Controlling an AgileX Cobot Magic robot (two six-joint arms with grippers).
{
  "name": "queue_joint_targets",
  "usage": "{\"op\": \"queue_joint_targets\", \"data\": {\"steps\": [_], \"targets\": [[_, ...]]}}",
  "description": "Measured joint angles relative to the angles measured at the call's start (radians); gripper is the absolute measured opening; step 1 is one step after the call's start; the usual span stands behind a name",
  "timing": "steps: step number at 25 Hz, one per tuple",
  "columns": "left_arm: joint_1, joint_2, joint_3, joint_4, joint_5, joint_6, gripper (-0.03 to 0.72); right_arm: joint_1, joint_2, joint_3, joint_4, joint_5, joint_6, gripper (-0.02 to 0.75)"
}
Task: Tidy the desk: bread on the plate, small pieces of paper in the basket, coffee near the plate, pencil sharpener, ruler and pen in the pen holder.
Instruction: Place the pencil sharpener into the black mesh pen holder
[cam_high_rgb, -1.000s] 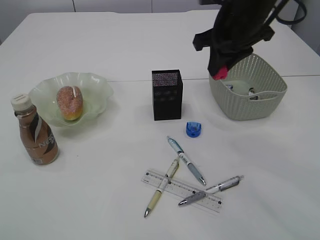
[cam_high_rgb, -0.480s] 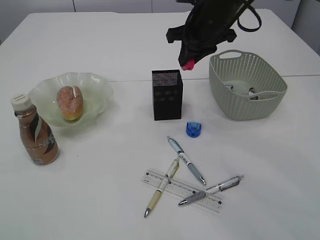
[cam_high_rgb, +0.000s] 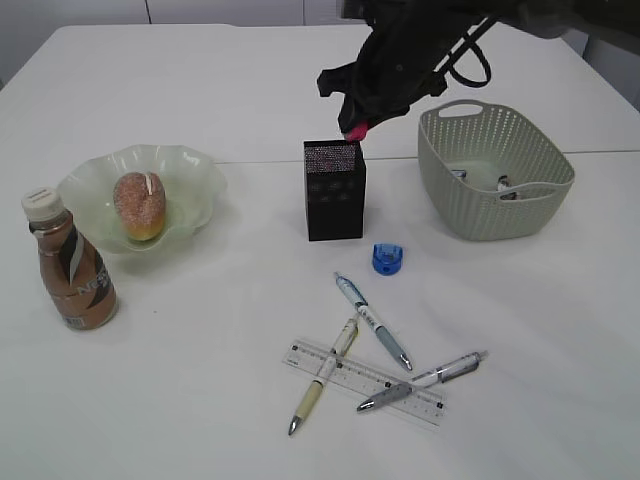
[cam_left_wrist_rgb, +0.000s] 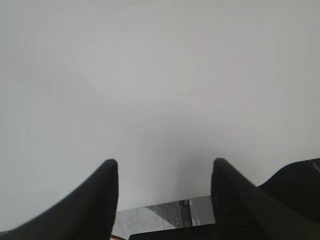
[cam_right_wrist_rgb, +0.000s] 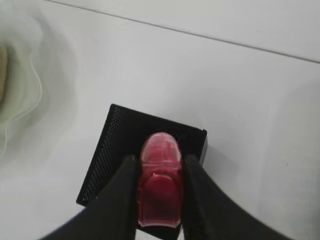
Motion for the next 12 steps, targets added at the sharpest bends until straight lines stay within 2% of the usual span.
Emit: {"op": "queue_joint_targets", "data": {"steps": [12], "targets": [[0.0,0.0,0.0,0.0,0.0,0.0,0.424,0.004,0.047,0.0,0.082,-0.035,-0.043,0.186]]}}
